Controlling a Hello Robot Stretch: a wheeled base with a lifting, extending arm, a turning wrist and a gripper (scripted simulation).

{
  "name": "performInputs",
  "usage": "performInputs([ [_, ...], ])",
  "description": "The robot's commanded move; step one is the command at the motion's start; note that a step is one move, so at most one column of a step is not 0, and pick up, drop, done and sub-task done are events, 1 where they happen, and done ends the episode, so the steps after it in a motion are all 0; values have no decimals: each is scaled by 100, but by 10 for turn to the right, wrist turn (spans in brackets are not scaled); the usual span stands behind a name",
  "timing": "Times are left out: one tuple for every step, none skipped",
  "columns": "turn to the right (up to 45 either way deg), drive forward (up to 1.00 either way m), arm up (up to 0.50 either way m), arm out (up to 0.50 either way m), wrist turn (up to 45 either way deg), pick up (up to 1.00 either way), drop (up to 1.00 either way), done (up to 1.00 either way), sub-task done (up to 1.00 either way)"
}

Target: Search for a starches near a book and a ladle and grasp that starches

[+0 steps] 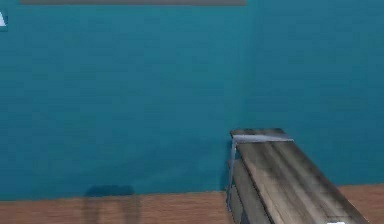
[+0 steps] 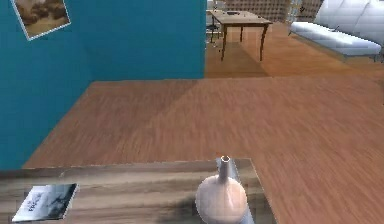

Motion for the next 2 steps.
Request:
performInputs([
  [0,45,0,0,0,0,0,0,0],
  [-390,0,0,0,0,0,0,0,0],
])
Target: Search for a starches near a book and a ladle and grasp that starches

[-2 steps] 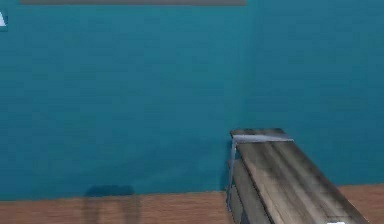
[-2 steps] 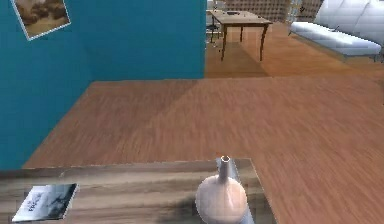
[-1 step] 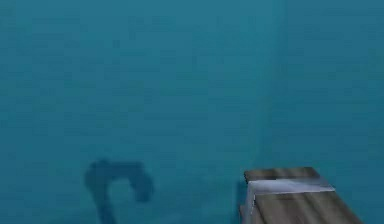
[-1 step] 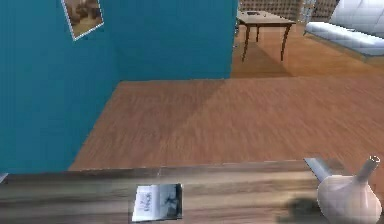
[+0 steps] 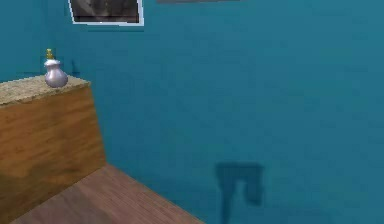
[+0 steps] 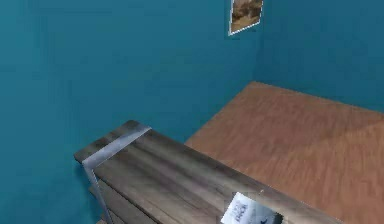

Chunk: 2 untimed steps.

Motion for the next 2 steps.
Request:
performInputs([
  [0,20,0,0,0,0,0,0,0],
  [-450,0,0,0,0,0,0,0,0],
])
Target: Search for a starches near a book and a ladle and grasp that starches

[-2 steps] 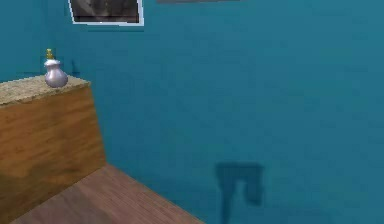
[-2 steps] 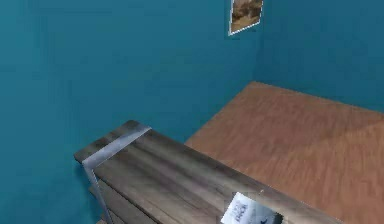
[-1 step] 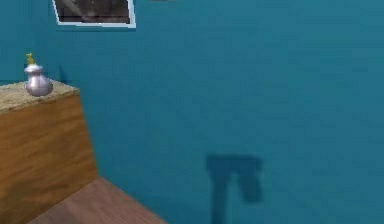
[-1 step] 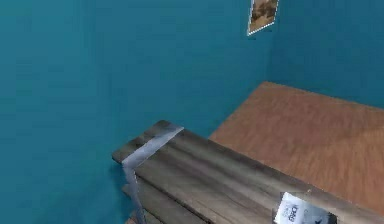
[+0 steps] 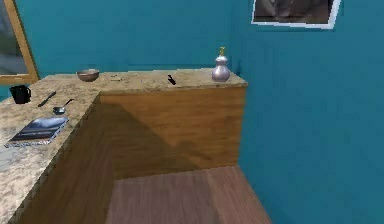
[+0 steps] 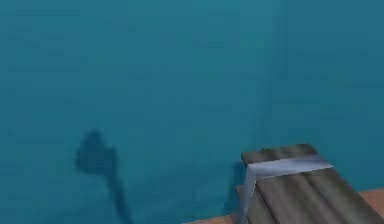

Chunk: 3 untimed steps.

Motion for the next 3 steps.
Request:
performInputs([
  [-150,0,0,0,0,0,0,0,0],
  [0,45,0,0,0,0,0,0,0],
  [0,30,0,0,0,0,0,0,0],
])
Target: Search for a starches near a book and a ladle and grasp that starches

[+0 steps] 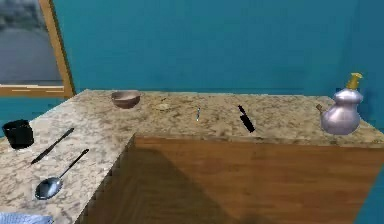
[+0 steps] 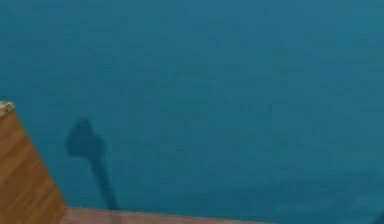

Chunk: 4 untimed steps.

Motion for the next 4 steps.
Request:
performInputs([
  [-450,0,0,0,0,0,0,0,0],
  [-450,0,0,0,0,0,0,0,0],
  [-450,0,0,0,0,0,0,0,0],
  [-120,0,0,0,0,0,0,0,0],
])
